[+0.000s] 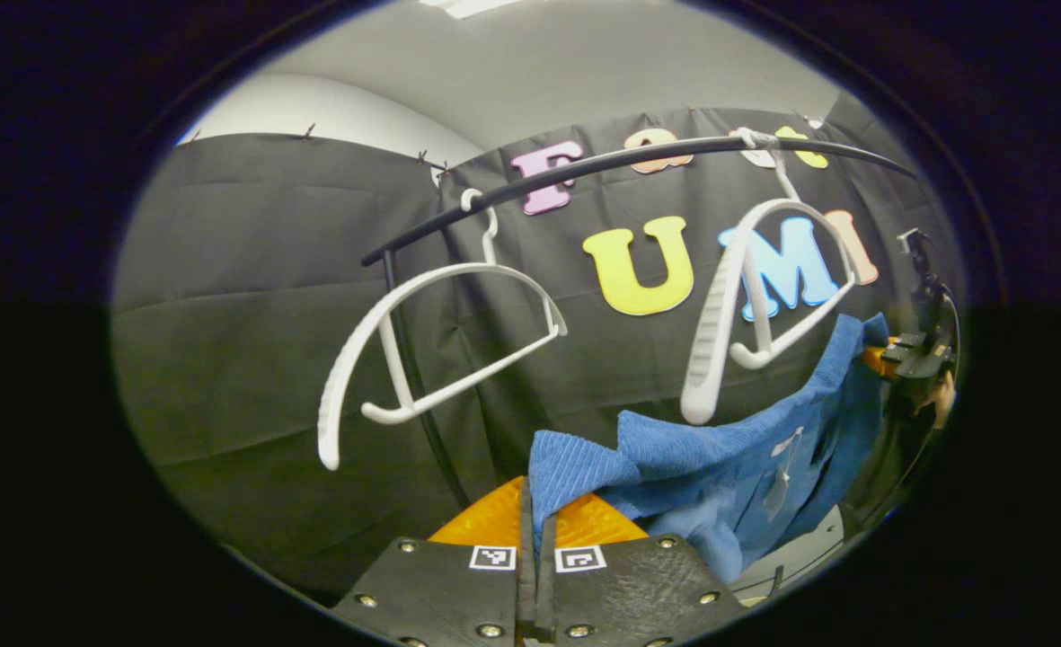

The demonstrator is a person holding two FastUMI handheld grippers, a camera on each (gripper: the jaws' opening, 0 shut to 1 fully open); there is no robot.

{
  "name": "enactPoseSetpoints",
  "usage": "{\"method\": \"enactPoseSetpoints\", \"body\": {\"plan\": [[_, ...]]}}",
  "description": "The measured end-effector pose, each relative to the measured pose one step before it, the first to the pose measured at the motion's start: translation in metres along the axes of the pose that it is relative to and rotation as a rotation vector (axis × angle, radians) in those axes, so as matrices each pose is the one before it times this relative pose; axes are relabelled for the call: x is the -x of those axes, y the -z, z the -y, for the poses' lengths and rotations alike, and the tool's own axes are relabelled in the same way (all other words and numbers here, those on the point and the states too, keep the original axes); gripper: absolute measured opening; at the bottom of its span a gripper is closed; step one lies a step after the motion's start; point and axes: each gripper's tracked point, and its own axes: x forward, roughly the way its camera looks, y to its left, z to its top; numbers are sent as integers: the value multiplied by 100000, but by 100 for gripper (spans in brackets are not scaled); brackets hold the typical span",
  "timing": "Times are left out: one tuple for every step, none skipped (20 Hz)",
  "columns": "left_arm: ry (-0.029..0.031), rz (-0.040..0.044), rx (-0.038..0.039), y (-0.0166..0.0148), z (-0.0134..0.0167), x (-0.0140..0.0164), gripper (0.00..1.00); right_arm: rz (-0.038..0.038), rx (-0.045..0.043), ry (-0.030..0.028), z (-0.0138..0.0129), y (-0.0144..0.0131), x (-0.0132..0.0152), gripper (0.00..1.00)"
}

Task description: Grasp the clothes on the hanger with both hands and then place them into the laundry hamper below.

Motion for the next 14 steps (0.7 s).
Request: {"method": "enactPoseSetpoints", "body": {"plan": [[262, -253, 753, 14, 87, 449, 1, -1431, -456, -152, -115, 482, 740, 3], [259, 75, 748, 74, -286, 942, 1, -892, -269, -6, -86, 343, 361, 3], [369, 522, 595, 73, -108, 635, 1, -531, -316, 108, -83, 180, 902, 3], [870, 826, 781, 12, 31, 781, 1, -514, -539, 28, -133, 133, 1148, 3], [899, 1085, 644, -383, 67, 813, 1, -213, -728, 143, -105, -102, 1014, 3], [1038, 1229, 367, -229, -75, 712, 5, 391, -821, 2, -137, -281, 1103, 3], [1042, 1338, 74, -534, -63, 543, 5, 449, -926, 66, -137, -426, 1164, 3], [1138, 1717, 298, -556, 79, 462, 1, 493, -930, -62, -252, -370, 1159, 3], [1633, 1480, 659, -757, 231, 551, 1, 605, -708, -399, -389, -526, 1198, 3], [1799, 1361, 767, -574, 179, 745, 5, 735, -445, -589, -494, -413, 1139, 3], [1785, 1278, 739, -653, 240, 584, 5, 890, 8, -534, -441, -676, 1180, 3], [1785, 1553, 718, -219, 607, 1077, 5, 811, -5, -221, -336, -578, 994, 3], [1816, 1461, 480, -476, 489, 627, 5, 888, -454, -674, -517, -573, 991, 3], [1751, 1286, 410, -385, 411, 566, 5, 892, -246, -612, -619, -650, 1148, 3]]}}
